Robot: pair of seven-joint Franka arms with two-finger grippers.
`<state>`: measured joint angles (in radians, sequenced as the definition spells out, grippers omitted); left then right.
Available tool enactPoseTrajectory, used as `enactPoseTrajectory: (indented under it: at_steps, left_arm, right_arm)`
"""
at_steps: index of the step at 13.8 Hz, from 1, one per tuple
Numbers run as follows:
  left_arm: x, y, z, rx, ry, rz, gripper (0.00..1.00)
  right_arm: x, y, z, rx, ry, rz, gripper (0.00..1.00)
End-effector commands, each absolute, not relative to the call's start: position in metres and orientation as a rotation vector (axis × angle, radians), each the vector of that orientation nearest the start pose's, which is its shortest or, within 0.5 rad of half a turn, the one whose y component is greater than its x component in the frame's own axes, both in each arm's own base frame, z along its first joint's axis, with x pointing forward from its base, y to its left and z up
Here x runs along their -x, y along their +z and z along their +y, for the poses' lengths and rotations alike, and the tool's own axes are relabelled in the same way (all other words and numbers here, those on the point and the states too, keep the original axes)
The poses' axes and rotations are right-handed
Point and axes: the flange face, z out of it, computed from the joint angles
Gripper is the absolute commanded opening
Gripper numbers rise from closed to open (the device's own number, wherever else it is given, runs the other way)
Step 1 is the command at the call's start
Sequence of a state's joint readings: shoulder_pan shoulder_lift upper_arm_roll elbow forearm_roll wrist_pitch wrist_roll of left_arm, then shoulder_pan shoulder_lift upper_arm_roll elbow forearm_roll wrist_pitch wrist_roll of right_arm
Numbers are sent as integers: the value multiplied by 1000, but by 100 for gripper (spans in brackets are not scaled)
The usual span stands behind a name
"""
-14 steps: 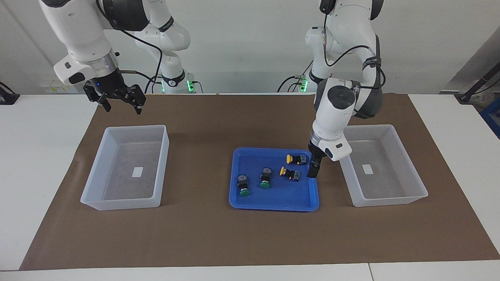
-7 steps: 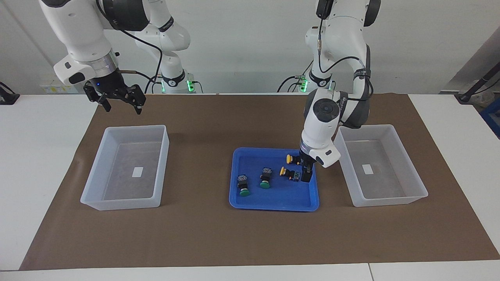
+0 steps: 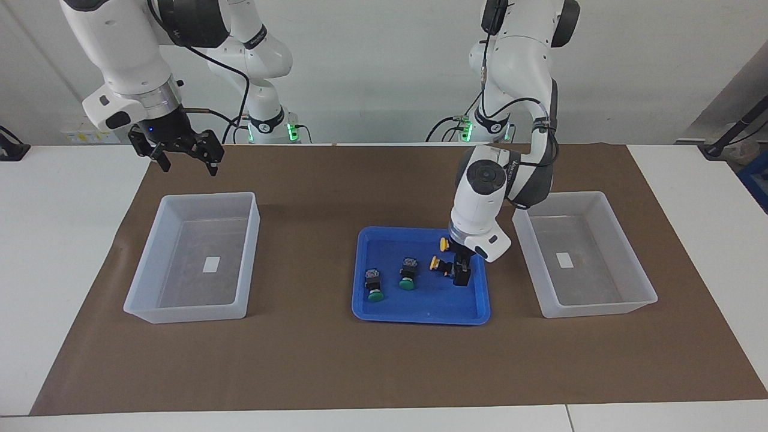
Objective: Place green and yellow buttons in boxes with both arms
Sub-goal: 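Move the left gripper over the blue tray toward the yellow button, then lower the left gripper and grasp the yellow button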
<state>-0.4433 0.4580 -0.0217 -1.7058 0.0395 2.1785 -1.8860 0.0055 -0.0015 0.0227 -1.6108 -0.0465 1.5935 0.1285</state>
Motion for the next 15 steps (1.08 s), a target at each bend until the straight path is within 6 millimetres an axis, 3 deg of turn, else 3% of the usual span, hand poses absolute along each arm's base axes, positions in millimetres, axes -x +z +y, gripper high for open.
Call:
enactPoseTrajectory:
  at_steps: [1,5,9,14,15]
  left_arm:
    - [-576,311,-310,2396,-78,-2030,100]
    - [-571,307,-312,2371,-77,-2061,100]
    - [-551,289,-316,2386,-77,-2054,100]
    - [-557,289,-311,2402,-96,-2091,100]
    - [-558,290,-310,2402,-99,-2097,96]
  right_arm:
    - [-550,611,10,3164,24,123,100]
    - [-550,611,10,3162,25,123,100]
    - [-550,612,10,3162,22,123,100]
    - [-550,611,10,3164,24,123,100]
    - [-550,611,10,3162,25,123,100]
